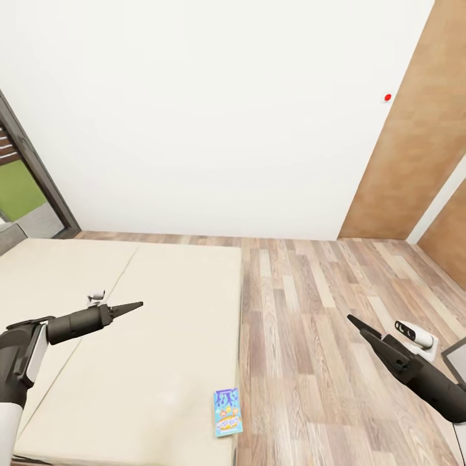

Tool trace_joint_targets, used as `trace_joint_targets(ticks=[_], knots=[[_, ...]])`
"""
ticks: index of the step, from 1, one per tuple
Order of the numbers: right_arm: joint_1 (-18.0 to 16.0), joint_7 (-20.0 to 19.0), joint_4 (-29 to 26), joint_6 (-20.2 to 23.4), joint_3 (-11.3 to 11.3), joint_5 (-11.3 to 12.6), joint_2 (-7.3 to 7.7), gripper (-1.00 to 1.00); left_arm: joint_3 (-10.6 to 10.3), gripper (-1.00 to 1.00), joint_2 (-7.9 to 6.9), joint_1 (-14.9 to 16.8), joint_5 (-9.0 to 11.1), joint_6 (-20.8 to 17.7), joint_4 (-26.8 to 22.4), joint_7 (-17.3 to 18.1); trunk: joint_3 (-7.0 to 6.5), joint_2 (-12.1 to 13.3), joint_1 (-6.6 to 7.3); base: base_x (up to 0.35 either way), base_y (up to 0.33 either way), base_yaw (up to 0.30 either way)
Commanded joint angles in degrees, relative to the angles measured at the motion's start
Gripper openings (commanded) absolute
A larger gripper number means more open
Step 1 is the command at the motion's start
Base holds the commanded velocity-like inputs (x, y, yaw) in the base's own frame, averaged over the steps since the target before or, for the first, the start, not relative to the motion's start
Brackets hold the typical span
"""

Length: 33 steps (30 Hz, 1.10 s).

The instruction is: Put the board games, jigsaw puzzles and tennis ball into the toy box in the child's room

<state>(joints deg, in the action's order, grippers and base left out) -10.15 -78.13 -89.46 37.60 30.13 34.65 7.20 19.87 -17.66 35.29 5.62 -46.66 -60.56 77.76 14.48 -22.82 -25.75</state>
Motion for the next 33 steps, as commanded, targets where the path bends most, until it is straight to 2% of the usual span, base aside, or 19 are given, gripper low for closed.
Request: trace_joint_targets(ticks=[1, 33], knots=[[-0.1, -0.1, 0.0, 0.5, 0.0, 0.2, 0.01, 1.0, 0.0, 1.0, -0.01, 0.0, 0.1, -0.6, 0.0, 0.1, 0.01, -0.1, -0.04, 0.0, 0.0, 0.0], [0.0, -0.1, 0.0, 0.3, 0.0, 0.2, 0.01, 1.0, 0.0, 1.0, 0.17, 0.0, 0.1, -0.6, 0.0, 0.2, -3.03, -0.1, -0.04, 0.0, 0.0, 0.0]])
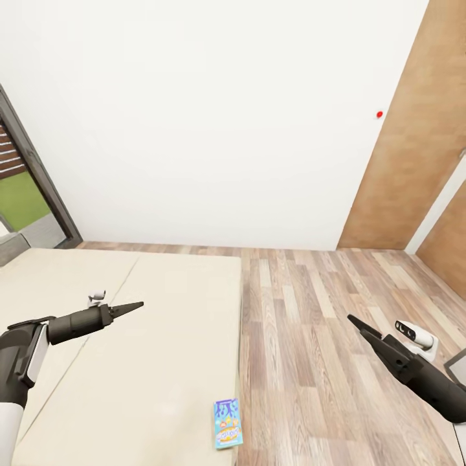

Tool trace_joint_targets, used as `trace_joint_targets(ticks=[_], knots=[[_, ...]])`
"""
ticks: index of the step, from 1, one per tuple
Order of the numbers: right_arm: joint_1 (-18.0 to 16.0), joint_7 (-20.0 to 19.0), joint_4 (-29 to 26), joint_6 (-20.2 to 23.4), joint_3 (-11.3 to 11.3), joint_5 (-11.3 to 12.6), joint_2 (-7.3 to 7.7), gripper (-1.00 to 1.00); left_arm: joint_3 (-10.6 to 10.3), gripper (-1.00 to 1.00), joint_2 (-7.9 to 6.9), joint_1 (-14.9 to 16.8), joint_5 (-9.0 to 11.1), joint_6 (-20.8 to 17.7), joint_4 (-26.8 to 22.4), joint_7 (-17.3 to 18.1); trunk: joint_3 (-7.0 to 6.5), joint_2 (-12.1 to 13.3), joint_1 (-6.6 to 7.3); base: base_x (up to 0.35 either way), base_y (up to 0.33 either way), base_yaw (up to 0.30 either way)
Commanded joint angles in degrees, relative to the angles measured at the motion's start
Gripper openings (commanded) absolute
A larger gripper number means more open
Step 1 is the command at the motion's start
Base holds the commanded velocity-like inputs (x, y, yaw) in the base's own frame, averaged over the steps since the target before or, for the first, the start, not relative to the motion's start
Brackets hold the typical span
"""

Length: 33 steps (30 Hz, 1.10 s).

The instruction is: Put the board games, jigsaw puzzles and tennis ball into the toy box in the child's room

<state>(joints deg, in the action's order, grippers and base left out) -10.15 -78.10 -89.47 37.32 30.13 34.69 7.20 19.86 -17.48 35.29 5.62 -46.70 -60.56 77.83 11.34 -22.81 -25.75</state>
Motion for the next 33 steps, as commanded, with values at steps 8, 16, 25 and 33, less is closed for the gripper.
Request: trace_joint_targets(ticks=[8, 16, 25, 33], knots=[[-0.1, -0.1, 0.0, 0.5, 0.0, 0.2, -0.01, 1.0, 0.0, 1.0, -0.01, 0.0, 0.1, -0.6, 0.0, 0.2, -0.65, -0.1, -0.04, 0.0, 0.0, 0.0], [0.0, -0.1, 0.0, 0.5, 0.0, 0.2, -0.01, 1.0, 0.0, 1.0, -0.01, 0.0, 0.1, -0.6, 0.0, 0.2, -1.41, -0.1, -0.04, 0.0, 0.0, 0.0], [0.0, -0.1, 0.0, 0.5, -0.1, 0.1, -0.07, 1.0, 0.1, 1.0, -0.01, 0.0, 0.1, -0.6, 0.0, 0.3, -2.27, -0.1, -0.04, 0.0, 0.0, 0.0], [0.0, -0.1, 0.0, 0.5, 0.1, 0.2, 0.0, 1.0, 0.0, 1.0, -0.01, 0.0, 0.1, -0.6, 0.0, 0.1, -3.03, -0.1, -0.04, 0.0, 0.0, 0.0]])
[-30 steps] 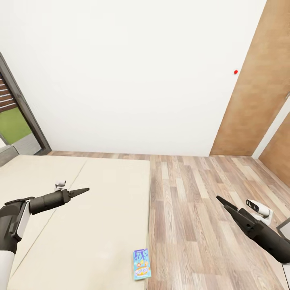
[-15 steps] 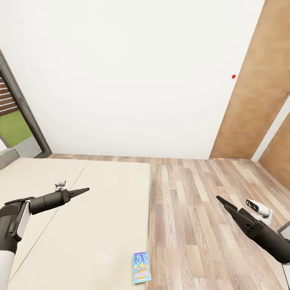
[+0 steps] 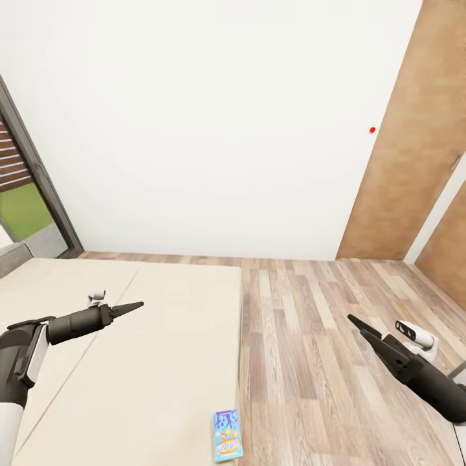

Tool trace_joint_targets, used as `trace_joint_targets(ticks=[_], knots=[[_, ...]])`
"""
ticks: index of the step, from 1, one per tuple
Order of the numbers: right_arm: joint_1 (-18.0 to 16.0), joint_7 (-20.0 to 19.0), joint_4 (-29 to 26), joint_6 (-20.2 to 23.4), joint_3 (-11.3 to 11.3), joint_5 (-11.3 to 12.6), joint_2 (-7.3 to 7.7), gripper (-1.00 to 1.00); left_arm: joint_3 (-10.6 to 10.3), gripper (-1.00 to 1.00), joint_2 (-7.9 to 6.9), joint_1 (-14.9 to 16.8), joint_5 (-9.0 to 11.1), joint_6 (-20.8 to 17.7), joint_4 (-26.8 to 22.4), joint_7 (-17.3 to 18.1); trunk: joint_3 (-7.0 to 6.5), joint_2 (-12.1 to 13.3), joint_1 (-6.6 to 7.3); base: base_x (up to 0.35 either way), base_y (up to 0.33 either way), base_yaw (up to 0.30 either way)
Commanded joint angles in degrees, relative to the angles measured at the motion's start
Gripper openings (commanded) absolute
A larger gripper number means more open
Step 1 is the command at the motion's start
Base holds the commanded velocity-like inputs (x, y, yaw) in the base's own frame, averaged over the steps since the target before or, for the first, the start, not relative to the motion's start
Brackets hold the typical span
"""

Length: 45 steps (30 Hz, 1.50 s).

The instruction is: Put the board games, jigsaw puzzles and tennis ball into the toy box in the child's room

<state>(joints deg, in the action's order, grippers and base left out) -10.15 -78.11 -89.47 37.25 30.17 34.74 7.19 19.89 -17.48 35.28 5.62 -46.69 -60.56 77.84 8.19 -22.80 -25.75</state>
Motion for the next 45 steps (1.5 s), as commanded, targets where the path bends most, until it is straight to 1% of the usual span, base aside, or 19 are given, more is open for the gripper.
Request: trace_joint_targets(ticks=[1, 45], knots=[[0.0, -0.1, 0.0, 0.5, 0.0, 0.2, 0.01, 1.0, 0.0, 1.0, -0.01, 0.0, 0.1, -0.6, 0.0, 0.2, 0.02, -0.1, -0.04, 0.0, 0.0, 0.0], [0.0, 0.1, 0.0, 0.5, 0.0, 0.2, -0.02, 1.0, 0.1, 1.0, -0.01, 0.0, 0.1, -0.5, 0.0, 0.2, -4.16, -0.1, -0.04, 0.0, 0.0, 0.0]])
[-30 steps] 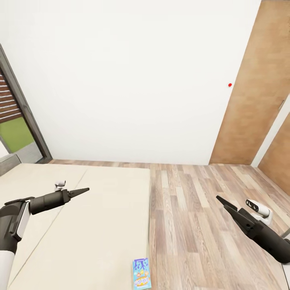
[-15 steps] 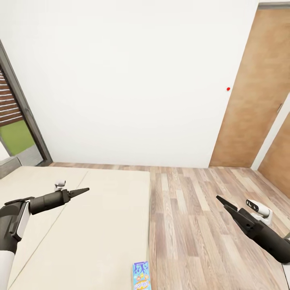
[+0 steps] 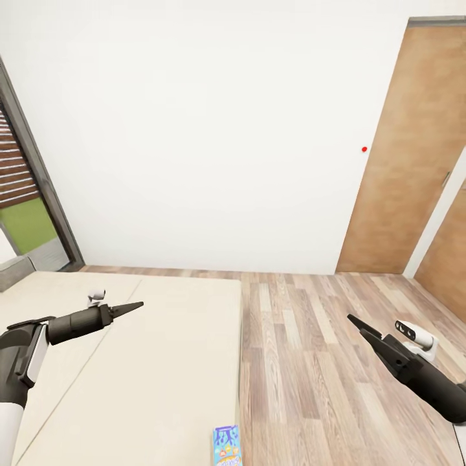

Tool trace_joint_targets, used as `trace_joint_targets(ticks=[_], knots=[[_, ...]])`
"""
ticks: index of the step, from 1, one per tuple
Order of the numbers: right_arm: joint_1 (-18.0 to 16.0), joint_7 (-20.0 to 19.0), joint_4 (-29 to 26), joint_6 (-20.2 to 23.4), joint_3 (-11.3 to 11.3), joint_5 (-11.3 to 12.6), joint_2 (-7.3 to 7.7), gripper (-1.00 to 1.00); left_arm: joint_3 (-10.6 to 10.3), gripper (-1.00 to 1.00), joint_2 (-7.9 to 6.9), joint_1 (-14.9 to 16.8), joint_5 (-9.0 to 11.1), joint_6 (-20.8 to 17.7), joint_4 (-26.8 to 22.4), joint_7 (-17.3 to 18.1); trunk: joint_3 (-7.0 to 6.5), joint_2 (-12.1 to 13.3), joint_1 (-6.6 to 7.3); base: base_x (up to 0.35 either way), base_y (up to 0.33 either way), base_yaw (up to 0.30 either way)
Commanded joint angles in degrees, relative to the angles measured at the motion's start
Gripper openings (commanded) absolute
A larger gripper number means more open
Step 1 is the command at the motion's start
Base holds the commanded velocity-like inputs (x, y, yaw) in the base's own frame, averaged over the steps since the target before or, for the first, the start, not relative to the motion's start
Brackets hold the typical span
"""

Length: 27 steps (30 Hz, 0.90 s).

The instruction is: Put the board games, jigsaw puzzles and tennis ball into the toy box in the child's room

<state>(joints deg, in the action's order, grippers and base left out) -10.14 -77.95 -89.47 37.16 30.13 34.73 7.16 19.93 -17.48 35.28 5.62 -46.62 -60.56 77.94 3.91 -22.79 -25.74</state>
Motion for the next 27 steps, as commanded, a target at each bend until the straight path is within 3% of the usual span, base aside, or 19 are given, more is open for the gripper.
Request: trace_joint_targets(ticks=[1, 27], knots=[[-0.1, -0.1, 0.0, 0.5, 0.0, 0.2, 0.0, 1.0, 0.0, 1.0, -0.01, 0.1, 0.1, -0.6, 0.0, 0.1, 0.03, -0.1, -0.04, 0.0, 0.0, 0.0], [-0.1, -0.1, 0.1, 0.5, 0.0, 0.2, 0.05, 1.0, 0.0, 1.0, -0.01, 0.1, 0.1, -0.6, 0.0, 0.2, -2.44, -0.1, -0.04, 0.0, 0.0, 0.0]])
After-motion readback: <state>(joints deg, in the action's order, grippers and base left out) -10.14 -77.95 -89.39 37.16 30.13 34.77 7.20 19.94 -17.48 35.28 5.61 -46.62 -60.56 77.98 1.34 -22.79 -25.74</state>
